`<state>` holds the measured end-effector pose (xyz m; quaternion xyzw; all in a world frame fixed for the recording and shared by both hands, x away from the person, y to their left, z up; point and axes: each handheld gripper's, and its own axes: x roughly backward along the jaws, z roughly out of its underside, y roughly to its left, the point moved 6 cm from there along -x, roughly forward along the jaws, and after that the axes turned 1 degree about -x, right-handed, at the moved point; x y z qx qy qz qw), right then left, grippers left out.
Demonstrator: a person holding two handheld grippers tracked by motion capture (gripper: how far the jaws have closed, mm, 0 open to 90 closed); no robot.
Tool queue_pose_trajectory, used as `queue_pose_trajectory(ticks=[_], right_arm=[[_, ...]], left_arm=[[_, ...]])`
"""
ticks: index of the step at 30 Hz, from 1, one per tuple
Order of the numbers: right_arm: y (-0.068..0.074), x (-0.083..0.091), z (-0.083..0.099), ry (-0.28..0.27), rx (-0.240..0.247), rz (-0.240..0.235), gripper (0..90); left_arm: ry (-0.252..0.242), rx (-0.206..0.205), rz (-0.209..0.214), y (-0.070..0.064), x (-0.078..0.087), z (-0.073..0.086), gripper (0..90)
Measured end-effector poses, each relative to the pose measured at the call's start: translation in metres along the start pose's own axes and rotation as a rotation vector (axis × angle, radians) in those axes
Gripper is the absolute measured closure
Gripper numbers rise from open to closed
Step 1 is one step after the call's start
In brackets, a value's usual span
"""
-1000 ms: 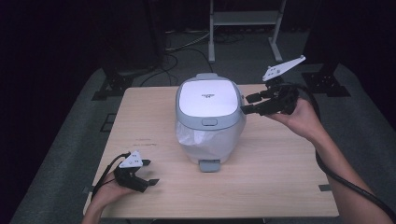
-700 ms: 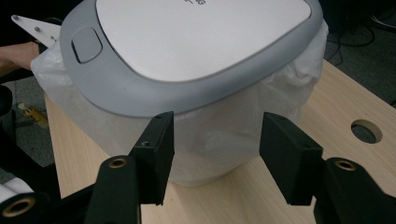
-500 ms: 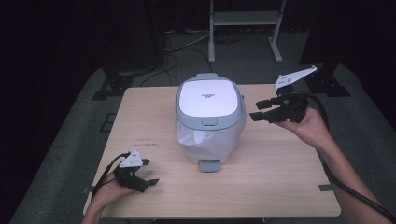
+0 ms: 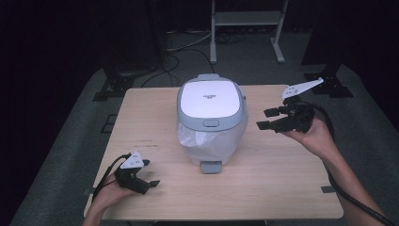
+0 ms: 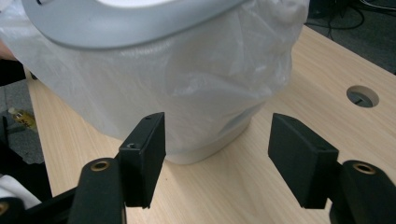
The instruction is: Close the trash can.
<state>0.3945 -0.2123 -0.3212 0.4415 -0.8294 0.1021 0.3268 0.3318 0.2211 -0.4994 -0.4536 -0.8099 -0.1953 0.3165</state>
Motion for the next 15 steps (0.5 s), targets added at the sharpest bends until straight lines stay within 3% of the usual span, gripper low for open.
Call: queue_pose_trajectory(ticks=[15], right_arm=[[-0.007,-0.002,0.031,-0.017,-0.053,0.023,28.0]], left_arm=[[0.000,0.004,-0.004,0.000,0.000,0.000,9.4]])
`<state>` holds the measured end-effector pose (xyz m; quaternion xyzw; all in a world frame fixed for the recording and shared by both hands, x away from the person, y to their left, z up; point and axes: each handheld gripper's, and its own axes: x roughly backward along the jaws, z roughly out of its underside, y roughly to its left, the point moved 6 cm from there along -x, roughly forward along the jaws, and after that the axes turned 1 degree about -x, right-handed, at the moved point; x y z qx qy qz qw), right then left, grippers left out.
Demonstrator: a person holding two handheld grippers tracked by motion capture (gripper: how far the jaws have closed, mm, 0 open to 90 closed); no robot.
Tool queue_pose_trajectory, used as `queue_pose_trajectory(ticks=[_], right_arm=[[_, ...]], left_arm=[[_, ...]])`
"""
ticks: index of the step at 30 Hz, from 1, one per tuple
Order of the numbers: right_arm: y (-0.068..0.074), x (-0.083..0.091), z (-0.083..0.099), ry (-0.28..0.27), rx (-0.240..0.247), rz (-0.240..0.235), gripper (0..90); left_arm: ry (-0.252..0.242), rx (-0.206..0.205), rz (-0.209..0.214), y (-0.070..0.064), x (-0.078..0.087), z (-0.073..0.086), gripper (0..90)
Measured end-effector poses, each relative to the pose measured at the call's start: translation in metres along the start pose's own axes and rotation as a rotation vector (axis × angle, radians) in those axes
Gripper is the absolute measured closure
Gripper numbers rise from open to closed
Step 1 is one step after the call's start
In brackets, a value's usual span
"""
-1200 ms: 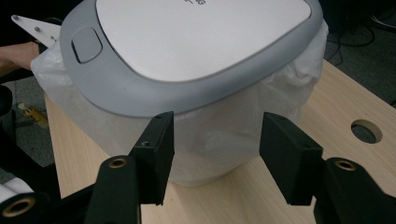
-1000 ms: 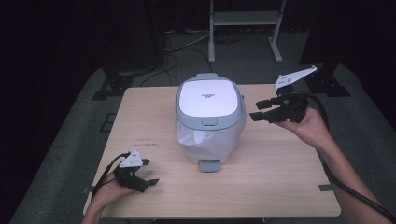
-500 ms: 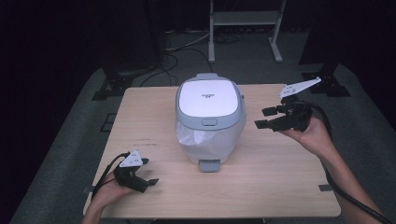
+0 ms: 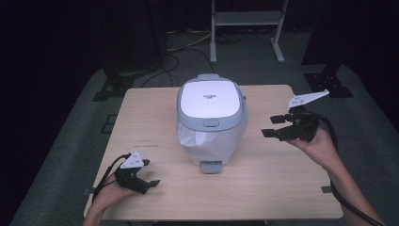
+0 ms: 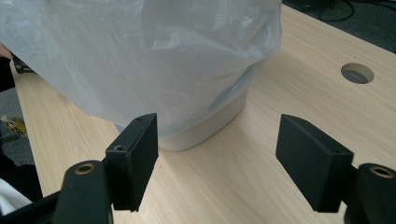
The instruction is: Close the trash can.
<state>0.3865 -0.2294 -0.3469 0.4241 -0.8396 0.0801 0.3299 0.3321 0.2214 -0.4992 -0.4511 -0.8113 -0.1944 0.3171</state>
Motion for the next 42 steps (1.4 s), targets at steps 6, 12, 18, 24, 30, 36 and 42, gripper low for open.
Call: queue_pose_trajectory(ticks=[6,12,18,24,30,36,42], right_arm=[[0.001,-0.003,0.008,-0.001,-0.001,0.006,26.7],[0.002,-0.006,0.016,-0.004,-0.008,0.005,25.7],[0.003,-0.009,0.027,-0.004,-0.017,0.010,25.4],[0.003,-0.011,0.041,-0.010,-0.031,0.011,25.4],[0.000,-0.015,0.054,-0.016,-0.051,0.014,25.4],[-0.001,-0.021,0.067,-0.005,-0.064,0.021,25.4],[0.001,-0.026,0.079,0.009,-0.065,0.030,25.4]], left_arm=[[-0.003,0.006,-0.001,0.000,0.000,0.000,9.4],[-0.002,0.006,-0.004,0.000,0.000,0.000,9.4],[0.000,0.005,-0.005,0.000,0.000,0.001,9.4],[0.003,0.004,-0.004,0.000,-0.001,0.001,9.4],[0.000,0.005,-0.003,-0.001,-0.001,0.000,9.4],[0.002,0.004,-0.003,-0.001,-0.001,0.000,9.4],[0.001,0.004,-0.004,-0.001,-0.001,0.000,9.4]])
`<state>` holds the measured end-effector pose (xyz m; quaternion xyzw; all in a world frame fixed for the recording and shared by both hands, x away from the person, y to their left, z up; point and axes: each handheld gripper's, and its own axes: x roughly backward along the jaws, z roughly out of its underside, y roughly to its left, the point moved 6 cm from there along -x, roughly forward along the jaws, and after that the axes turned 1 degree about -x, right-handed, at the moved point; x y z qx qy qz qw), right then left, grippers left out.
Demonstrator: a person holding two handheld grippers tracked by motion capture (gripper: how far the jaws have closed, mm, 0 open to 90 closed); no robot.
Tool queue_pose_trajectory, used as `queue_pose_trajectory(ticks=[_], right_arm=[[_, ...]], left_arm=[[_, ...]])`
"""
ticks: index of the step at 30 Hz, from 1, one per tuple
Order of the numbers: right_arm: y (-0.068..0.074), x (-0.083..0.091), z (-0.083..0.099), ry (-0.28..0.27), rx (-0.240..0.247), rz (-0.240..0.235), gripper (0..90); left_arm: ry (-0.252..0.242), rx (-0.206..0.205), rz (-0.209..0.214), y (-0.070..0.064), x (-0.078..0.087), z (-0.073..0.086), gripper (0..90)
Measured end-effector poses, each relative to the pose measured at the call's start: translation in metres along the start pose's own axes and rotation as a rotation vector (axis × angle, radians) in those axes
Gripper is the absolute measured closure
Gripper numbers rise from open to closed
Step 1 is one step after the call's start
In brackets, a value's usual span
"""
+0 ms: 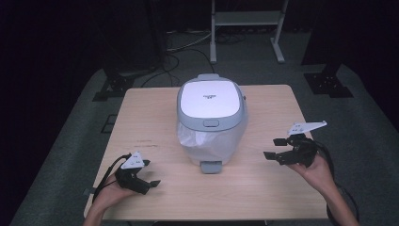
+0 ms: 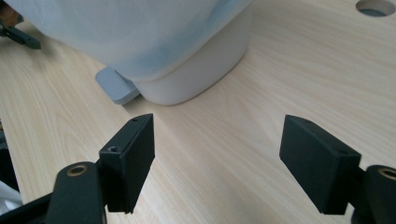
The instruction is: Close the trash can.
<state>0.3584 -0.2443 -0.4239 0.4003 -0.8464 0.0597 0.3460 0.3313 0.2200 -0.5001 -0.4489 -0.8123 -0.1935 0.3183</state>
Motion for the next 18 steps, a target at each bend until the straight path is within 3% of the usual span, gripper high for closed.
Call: queue_pose_trajectory(ticks=[18], right_arm=[[0.008,-0.009,0.037,0.039,0.010,0.040,25.4]], left_arm=[[0.000,0.000,-0.002,0.000,0.000,0.000,9.4]])
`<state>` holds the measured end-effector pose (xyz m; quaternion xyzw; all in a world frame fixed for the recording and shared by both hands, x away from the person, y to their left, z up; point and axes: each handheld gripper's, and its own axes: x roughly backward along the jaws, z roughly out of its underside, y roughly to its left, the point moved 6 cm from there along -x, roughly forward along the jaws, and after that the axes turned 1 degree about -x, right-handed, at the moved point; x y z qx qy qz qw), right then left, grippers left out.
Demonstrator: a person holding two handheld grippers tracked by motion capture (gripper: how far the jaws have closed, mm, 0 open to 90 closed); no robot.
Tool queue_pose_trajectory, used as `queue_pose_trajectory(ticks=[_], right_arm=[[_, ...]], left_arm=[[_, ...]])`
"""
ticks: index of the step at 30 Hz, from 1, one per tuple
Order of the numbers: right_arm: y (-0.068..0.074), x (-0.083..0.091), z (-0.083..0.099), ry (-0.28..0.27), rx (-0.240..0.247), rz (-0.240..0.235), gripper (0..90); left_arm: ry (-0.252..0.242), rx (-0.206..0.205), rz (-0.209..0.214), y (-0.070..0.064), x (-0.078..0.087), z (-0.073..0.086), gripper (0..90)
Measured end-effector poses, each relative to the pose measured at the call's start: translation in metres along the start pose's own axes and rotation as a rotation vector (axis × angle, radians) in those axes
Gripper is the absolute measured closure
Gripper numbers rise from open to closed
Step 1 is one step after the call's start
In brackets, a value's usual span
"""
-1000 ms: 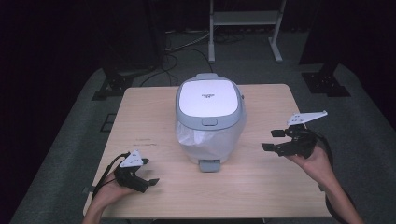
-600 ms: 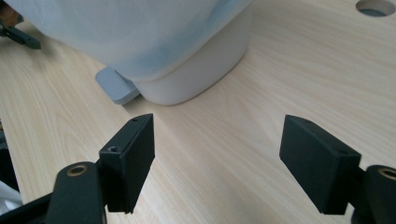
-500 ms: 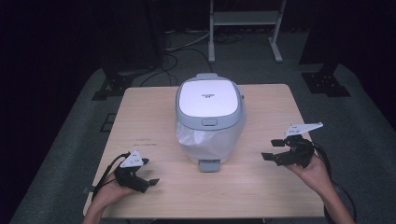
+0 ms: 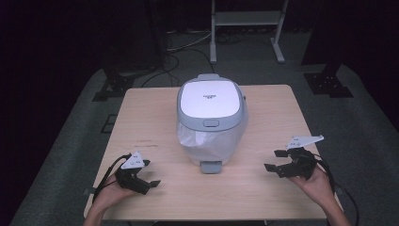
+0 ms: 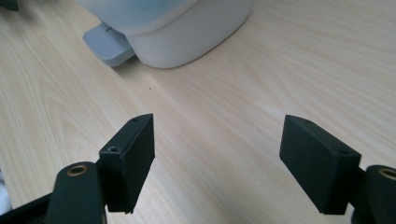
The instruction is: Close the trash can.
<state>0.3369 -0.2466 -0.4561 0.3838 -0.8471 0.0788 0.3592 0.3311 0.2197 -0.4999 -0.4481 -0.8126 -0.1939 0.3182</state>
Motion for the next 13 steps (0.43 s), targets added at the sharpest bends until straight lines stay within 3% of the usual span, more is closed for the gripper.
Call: queue_pose_trajectory(ticks=[8,13], right_arm=[[0.005,-0.006,0.014,0.013,0.000,0.010,25.4],[0.008,-0.005,0.021,-0.011,-0.015,0.010,25.4]], left_arm=[[0.002,0.000,-0.001,0.000,0.000,0.000,9.4],[-0.002,0.006,0.001,0.001,0.000,0.000,9.4]])
